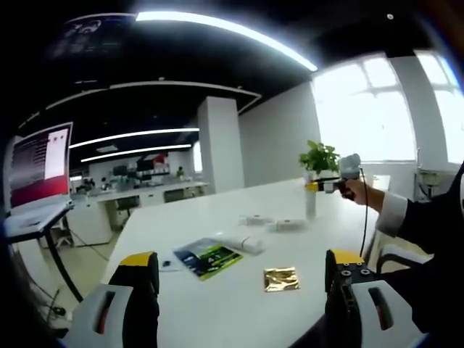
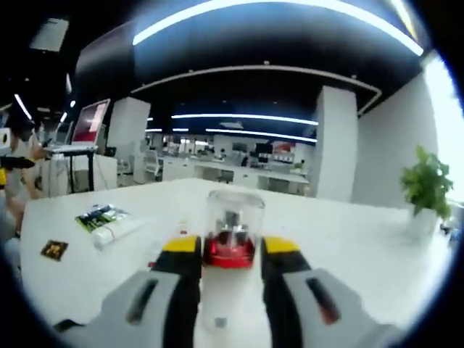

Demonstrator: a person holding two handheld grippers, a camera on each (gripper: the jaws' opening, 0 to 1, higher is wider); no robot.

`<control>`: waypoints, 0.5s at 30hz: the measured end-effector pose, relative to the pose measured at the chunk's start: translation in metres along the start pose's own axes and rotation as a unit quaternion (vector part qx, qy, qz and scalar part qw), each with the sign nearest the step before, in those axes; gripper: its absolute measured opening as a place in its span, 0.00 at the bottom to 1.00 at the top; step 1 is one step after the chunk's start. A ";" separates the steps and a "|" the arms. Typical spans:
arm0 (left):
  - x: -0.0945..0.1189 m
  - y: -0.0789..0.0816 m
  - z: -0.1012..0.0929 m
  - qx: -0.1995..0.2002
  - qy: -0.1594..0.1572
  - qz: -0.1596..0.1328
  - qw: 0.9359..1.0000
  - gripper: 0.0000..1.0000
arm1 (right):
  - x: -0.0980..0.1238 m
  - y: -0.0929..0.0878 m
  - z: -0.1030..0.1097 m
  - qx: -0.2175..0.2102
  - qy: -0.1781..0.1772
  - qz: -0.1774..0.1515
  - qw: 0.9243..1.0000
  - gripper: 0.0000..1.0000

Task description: Arrange the skincare products in the storage area until every visible bottle or jar stands upright without overlapping.

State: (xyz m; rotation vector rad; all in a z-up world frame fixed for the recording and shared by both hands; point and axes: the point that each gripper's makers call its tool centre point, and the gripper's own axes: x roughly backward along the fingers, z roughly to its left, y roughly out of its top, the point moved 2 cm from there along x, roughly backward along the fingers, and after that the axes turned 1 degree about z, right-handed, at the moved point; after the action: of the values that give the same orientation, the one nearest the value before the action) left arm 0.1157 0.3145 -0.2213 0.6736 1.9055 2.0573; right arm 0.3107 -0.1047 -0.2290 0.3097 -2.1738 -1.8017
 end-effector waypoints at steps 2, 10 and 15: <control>0.000 0.000 0.001 0.000 0.001 0.000 1.000 0.97 | -0.003 -0.009 0.000 -0.009 0.018 0.008 1.000 0.37; -0.006 -0.004 -0.005 -0.003 -0.005 0.008 1.000 0.97 | -0.011 -0.017 0.005 0.024 0.143 0.001 0.989 0.53; -0.010 -0.005 -0.008 -0.003 -0.008 0.012 1.000 0.97 | -0.009 -0.020 0.010 0.043 0.207 0.001 0.977 0.57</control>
State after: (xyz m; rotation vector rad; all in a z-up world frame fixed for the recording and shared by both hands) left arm 0.1198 0.3034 -0.2280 0.7126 1.8905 2.0641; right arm 0.3146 -0.0963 -0.2513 0.6396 -1.9547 -1.4814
